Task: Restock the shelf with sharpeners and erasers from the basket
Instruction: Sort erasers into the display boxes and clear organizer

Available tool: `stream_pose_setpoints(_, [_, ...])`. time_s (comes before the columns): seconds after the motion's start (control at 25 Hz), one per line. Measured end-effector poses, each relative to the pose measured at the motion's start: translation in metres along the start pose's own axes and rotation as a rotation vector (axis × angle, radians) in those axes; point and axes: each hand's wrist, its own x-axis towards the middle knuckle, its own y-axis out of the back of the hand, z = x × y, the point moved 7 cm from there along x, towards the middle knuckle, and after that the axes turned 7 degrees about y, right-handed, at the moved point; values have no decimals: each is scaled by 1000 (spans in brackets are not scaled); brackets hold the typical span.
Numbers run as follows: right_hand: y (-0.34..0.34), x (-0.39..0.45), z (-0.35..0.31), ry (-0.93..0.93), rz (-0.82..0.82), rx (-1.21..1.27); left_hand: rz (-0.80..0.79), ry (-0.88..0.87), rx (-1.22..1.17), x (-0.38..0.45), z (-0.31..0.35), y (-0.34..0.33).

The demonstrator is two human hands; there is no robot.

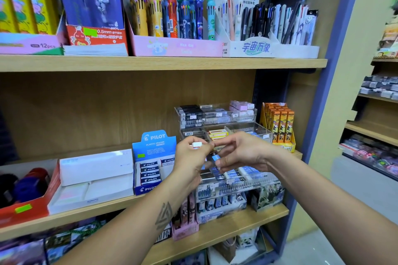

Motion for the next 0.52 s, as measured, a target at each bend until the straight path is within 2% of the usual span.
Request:
stream_pose_setpoints(0.16, [29,-1,0,-4,200,-13,-59,-3,94,-9,5,-2])
stream_pose_setpoints(0.28, [42,-1,3,59,379,17,-139,80,58,-12,3,-9])
stream_pose_setpoints(0.52, [41,-1,11,155,425,32,-121,157,-6,-11,-6,-14])
